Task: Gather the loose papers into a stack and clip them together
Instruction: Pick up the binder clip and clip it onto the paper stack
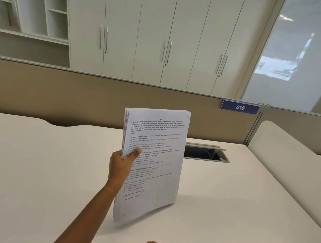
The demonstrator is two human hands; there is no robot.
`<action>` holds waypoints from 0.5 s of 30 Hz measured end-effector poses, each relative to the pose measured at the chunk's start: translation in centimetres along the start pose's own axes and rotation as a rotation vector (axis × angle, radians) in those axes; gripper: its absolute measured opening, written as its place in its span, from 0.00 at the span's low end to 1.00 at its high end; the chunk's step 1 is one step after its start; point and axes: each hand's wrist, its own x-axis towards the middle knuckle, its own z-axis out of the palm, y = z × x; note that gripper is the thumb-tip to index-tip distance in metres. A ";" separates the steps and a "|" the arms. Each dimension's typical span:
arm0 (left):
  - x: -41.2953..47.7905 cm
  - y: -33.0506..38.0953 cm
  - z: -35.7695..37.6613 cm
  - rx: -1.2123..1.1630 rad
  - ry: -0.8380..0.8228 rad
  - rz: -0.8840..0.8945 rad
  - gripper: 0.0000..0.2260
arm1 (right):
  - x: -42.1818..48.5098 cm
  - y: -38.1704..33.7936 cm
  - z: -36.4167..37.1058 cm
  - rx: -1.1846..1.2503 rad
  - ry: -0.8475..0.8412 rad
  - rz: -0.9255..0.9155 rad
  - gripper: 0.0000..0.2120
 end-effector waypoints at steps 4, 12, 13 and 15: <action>0.0 0.3 -0.3 0.002 0.004 0.011 0.05 | 0.3 1.3 -1.8 0.226 0.126 0.119 0.15; -0.3 0.5 -0.3 0.030 -0.013 0.034 0.06 | 1.2 2.1 -3.2 0.329 0.162 0.291 0.09; -0.4 0.5 -0.3 0.028 -0.016 0.033 0.06 | 1.2 2.0 -3.3 0.265 0.147 0.293 0.09; -0.4 0.4 -0.3 0.030 -0.017 0.030 0.06 | 1.4 2.0 -3.2 0.209 0.124 0.299 0.09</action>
